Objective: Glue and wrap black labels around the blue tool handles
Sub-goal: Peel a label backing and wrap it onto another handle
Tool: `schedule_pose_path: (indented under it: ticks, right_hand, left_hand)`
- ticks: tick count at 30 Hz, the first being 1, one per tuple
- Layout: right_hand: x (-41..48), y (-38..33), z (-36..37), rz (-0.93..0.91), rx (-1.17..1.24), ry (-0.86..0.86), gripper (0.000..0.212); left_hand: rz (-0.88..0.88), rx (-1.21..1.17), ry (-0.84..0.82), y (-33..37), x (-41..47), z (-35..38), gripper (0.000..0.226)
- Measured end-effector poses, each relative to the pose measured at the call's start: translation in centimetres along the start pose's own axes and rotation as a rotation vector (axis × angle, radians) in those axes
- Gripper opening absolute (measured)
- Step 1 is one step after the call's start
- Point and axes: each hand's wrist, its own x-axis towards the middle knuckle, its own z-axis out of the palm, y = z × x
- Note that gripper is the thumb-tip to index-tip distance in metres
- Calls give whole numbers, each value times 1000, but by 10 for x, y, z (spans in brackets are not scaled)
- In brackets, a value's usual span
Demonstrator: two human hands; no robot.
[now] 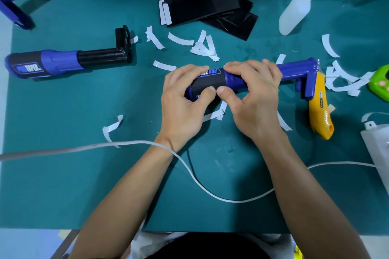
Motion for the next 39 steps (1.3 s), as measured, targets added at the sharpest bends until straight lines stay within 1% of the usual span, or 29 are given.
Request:
schedule_pose_path:
  ticks: [13,24,29,36,39]
  right_hand:
    - [-1,-12,-1,39,27,52,22]
    - [-2,-14,0,57,14,50,15]
    - [0,-11,2,43,4,40,20]
    - [-1,-7,5,29,27,52,18]
    - [1,-6,5,12,21,58,24]
  left_hand:
    - [-21,-46,-12,5,-3,0,35]
    - [-41,-56,-18,5,-2,-1,36]
    - [-53,-71,-33,2,-3,-2,34]
    - [-27,-69,-59,0,-2,-4,34]
    - [-24,-68,-64,-1,-1,-4,33]
